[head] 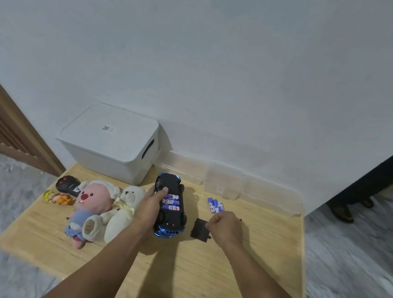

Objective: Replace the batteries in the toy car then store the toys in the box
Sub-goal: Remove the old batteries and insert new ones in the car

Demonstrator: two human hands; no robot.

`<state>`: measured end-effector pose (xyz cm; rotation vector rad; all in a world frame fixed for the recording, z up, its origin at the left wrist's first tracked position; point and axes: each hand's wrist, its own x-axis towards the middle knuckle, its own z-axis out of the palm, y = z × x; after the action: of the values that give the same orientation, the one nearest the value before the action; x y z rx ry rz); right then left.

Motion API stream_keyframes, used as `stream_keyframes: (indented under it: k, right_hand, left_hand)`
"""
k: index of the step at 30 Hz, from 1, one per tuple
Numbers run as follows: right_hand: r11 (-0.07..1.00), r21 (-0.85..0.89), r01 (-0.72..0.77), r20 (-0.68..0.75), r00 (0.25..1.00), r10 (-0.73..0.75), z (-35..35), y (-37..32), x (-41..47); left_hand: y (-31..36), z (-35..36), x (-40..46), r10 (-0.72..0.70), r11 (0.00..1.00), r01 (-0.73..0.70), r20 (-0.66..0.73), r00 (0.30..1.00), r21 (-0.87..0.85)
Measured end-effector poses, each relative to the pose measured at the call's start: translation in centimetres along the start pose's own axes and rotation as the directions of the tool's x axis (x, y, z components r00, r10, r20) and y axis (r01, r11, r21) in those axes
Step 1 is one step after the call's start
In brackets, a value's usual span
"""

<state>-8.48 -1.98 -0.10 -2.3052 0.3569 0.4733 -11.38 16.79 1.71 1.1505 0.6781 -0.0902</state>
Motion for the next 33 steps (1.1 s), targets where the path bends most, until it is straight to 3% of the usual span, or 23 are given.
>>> stream_keyframes:
  k: [3, 7, 14, 19, 22, 27, 33]
  right_hand:
    - [0.966, 0.238, 0.098, 0.083, 0.989, -0.121, -0.6, -2.5, -0.6]
    - [0.89, 0.444, 0.098, 0.142, 0.974, -0.178, -1.0, -5.2, -1.0]
    - [0.886, 0.464, -0.015, 0.201, 0.975, -0.089, -1.1, -6.4, -1.0]
    - [0.803, 0.542, -0.248, 0.299, 0.95, 0.092, -1.1, -7.2, -1.1]
    - [0.772, 0.552, -0.315, 0.348, 0.928, 0.13, -1.4, -7.0, -1.1]
    - [0.738, 0.601, -0.307, 0.343, 0.933, 0.109, -1.9, -6.9, -1.2]
    - [0.771, 0.63, -0.095, 0.191, 0.981, -0.036, -1.6, -6.9, -1.7]
  left_hand:
    - [0.0, 0.6, 0.1, 0.032, 0.999, -0.033, 0.035, 0.999, 0.029]
    - [-0.2, 1.7, -0.1, 0.089, 0.994, -0.093, 0.061, 0.994, 0.061]
    - [-0.3, 2.8, -0.9, 0.252, 0.953, -0.259, 0.065, 0.966, 0.159]
    - [-0.8, 2.9, -0.9, 0.335, 0.903, -0.356, 0.126, 0.934, 0.239]
    - [-0.9, 2.8, -0.9, 0.324, 0.902, -0.352, 0.145, 0.935, 0.252]
    - [-0.9, 2.7, -0.7, 0.303, 0.925, -0.324, 0.129, 0.944, 0.199]
    - [-0.6, 3.0, -0.9, 0.267, 0.959, -0.278, 0.164, 0.95, 0.048]
